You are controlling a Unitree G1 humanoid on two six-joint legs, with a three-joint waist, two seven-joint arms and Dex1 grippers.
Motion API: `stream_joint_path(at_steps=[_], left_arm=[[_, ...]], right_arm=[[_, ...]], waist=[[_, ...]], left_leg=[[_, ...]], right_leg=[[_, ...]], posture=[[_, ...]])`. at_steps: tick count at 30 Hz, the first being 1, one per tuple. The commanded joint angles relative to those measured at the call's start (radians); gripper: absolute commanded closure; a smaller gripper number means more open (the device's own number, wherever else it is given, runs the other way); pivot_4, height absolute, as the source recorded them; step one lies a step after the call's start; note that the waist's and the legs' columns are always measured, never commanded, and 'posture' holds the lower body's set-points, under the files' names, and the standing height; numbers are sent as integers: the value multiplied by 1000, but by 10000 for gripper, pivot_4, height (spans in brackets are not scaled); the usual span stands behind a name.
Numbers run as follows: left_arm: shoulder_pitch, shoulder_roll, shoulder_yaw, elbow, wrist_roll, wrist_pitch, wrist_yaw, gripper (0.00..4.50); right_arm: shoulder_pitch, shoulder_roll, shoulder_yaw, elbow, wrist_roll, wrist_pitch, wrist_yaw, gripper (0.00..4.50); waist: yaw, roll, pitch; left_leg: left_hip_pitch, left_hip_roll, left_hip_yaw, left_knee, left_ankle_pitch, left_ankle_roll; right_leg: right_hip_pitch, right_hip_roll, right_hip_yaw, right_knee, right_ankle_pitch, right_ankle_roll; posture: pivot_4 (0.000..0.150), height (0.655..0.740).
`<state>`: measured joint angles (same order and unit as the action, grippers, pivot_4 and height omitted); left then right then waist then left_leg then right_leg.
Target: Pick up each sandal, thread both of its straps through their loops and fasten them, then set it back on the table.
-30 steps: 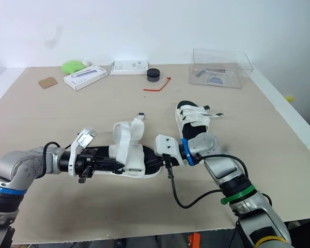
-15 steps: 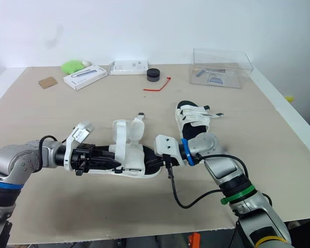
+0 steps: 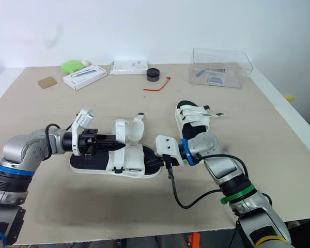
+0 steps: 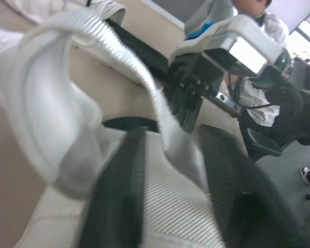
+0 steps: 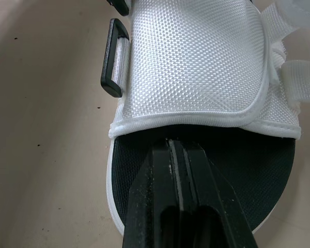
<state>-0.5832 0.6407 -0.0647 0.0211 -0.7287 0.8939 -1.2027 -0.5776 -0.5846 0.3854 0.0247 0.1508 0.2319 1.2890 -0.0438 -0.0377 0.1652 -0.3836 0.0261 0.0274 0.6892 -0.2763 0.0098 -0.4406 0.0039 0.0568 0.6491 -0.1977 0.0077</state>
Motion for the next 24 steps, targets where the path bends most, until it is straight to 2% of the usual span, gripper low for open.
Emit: stream_joint_path(at_steps=[1,14,19,24], left_arm=[[12,24,6,-52,-16,-5,-45,44265],[163,59,-13,-182,-13,3,-54,44265],[176,69,-7,-192,-5,17,-19,44265],[136,103,14,-198,-37,43,-33,28817]], right_arm=[[11,-24,10,3,-26,11,10,45000],[10,-25,19,5,-28,6,17,45000],[9,-22,22,6,-28,3,18,45000],[7,-19,25,9,-30,0,19,45000]], waist=[[0,0,0],[0,0,0],[1,0,0],[0,0,0]], left_leg=[[0,0,0,0,0,0],[0,0,0,0,0,0],[0,0,0,0,0,0],[0,0,0,0,0,0]], right_leg=[[0,0,0,0,0,0],[0,-1,0,0,0,0],[0,0,0,0,0,0],[0,0,0,0,0,0]], posture=[[1500,7400],[1500,7400],[1500,7400],[1500,7400]])
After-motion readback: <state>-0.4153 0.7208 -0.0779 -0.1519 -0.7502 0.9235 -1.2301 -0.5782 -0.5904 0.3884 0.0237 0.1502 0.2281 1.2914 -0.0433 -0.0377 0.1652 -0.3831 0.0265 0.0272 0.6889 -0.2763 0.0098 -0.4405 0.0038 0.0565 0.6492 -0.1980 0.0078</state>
